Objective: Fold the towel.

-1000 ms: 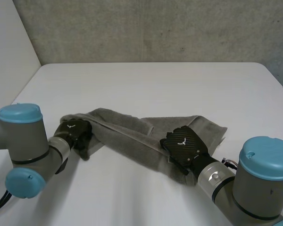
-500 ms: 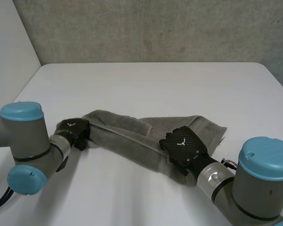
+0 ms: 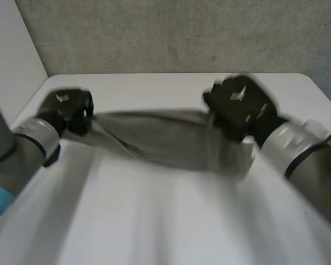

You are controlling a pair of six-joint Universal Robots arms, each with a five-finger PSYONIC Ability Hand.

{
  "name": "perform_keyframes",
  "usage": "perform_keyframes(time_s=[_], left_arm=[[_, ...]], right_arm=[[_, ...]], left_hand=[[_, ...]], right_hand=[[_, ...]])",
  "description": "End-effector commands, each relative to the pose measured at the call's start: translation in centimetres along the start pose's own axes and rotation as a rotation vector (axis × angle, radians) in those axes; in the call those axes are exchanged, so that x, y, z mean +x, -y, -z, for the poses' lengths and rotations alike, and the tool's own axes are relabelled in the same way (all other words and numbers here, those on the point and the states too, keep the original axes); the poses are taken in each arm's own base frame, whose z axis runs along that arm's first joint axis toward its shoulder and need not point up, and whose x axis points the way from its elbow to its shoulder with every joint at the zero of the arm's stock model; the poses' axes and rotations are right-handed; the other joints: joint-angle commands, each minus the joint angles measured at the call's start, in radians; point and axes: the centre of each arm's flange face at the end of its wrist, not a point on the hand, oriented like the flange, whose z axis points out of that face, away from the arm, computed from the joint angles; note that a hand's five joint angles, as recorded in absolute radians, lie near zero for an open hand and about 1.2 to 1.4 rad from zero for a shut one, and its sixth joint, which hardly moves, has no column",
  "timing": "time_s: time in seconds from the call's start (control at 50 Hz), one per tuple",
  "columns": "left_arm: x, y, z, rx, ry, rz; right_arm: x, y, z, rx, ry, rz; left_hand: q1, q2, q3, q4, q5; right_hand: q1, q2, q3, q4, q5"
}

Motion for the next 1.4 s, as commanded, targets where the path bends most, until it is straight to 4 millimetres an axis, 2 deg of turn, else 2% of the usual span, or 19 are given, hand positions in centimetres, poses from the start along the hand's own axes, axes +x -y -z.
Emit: perform_keyframes(time_s=[0.02, 0.18, 0.28, 0.46, 0.6, 0.7, 0.74, 0.76, 0.8, 0.86, 0.9, 0.98, 1.08, 1.12, 1.14, 1.18, 1.24, 1.28, 1.4], left_arm=[[-0.5, 7.0, 2.8, 0.197, -0.035, 0.039], [-4.5, 11.2, 3.0, 0.311, 0.053, 0.123], [-7.2, 11.3, 1.8, 0.316, 0.100, 0.132], [-7.4, 3.6, -4.2, 0.077, 0.036, 0.200], [-7.1, 1.7, -8.0, 0.058, 0.014, 0.196], [-8.0, 5.9, -10.8, 0.225, 0.032, 0.159], [-8.9, 10.7, -11.1, 0.394, 0.083, 0.131], [-8.9, 10.7, -11.1, 0.395, 0.083, 0.131], [-9.1, 15.8, -10.1, 0.584, 0.110, 0.131], [-9.1, 18.0, -9.4, 0.671, 0.107, 0.137], [-8.9, 21.4, -7.6, 0.809, 0.083, 0.154], [-8.8, 22.9, -6.4, 0.891, 0.054, 0.167], [-9.1, 19.6, -7.7, 0.799, 0.042, 0.206], [-8.7, 14.7, -9.2, 0.640, 0.005, 0.222], [-8.7, 14.7, -9.2, 0.639, 0.005, 0.222], [-7.8, 8.4, -10.1, 0.445, -0.072, 0.240], [-7.2, 5.1, -10.2, 0.350, -0.120, 0.251], [-5.5, -0.1, -9.5, 0.200, -0.218, 0.249], [-4.4, -6.2, -7.8, 0.047, -0.285, 0.141]], right_arm=[[8.2, 6.3, 1.2, 0.040, -0.117, -0.039], [14.6, 10.2, 2.3, 0.102, -0.280, 0.024], [16.6, 7.3, 0.3, -0.011, -0.277, -0.011], [13.9, 1.3, -3.9, -0.228, -0.122, 0.070], [11.6, 1.6, -8.7, -0.137, -0.164, 0.146], [12.8, 4.8, -12.2, 0.101, -0.351, 0.228], [14.8, 8.3, -12.7, 0.289, -0.502, 0.264], [14.8, 8.3, -12.7, 0.290, -0.503, 0.264], [16.0, 11.9, -11.8, 0.447, -0.604, 0.270], [15.8, 15.1, -10.4, 0.587, -0.628, 0.209], [15.9, 16.1, -9.8, 0.630, -0.625, 0.166], [15.9, 15.9, -9.4, 0.615, -0.583, 0.103], [14.1, 12.0, -10.7, 0.410, -0.443, 0.072], [12.5, 8.4, -11.5, 0.239, -0.313, 0.054], [12.5, 8.3, -11.5, 0.238, -0.312, 0.053], [10.9, 3.7, -11.9, 0.048, -0.165, 0.039], [8.3, -0.5, -11.7, -0.102, -0.006, 0.030], [7.3, -2.4, -11.3, -0.166, 0.048, 0.035], [4.7, -8.0, -8.9, -0.317, 0.158, 0.112]], left_hand=[[0.145, 0.082, 0.076, 0.043, 0.120], [0.145, 0.082, 0.076, 0.043, 0.120], [0.145, 0.082, 0.076, 0.043, 0.120], [0.145, 0.082, 0.076, 0.043, 0.120], [0.145, 0.082, 0.076, 0.043, 0.120], [0.145, 0.082, 0.076, 0.043, 0.120], [0.145, 0.082, 0.076, 0.043, 0.120], [0.145, 0.082, 0.076, 0.043, 0.120], [0.145, 0.082, 0.076, 0.043, 0.120], [0.145, 0.082, 0.076, 0.043, 0.120], [0.145, 0.082, 0.076, 0.043, 0.120], [0.145, 0.082, 0.076, 0.043, 0.120], [0.145, 0.082, 0.076, 0.043, 0.120], [0.145, 0.082, 0.076, 0.043, 0.120], [0.145, 0.082, 0.076, 0.043, 0.120], [0.145, 0.082, 0.076, 0.043, 0.120], [0.145, 0.082, 0.076, 0.043, 0.120], [0.145, 0.082, 0.076, 0.043, 0.120], [0.145, 0.082, 0.076, 0.043, 0.120]], right_hand=[[0.087, 0.101, 0.051, 0.060, 0.065], [0.087, 0.101, 0.051, 0.060, 0.065], [0.087, 0.101, 0.051, 0.060, 0.065], [0.087, 0.101, 0.051, 0.060, 0.065], [0.087, 0.101, 0.051, 0.060, 0.065], [0.087, 0.101, 0.051, 0.060, 0.065], [0.087, 0.101, 0.051, 0.060, 0.065], [0.087, 0.101, 0.051, 0.060, 0.065], [0.087, 0.101, 0.051, 0.060, 0.065], [0.087, 0.101, 0.051, 0.060, 0.065], [0.087, 0.101, 0.051, 0.060, 0.065], [0.087, 0.101, 0.051, 0.060, 0.065], [0.087, 0.101, 0.051, 0.060, 0.065], [0.087, 0.101, 0.051, 0.060, 0.065], [0.087, 0.101, 0.051, 0.060, 0.065], [0.087, 0.101, 0.051, 0.060, 0.065], [0.087, 0.101, 0.051, 0.060, 0.065], [0.087, 0.101, 0.051, 0.060, 0.065], [0.087, 0.101, 0.051, 0.060, 0.065]])
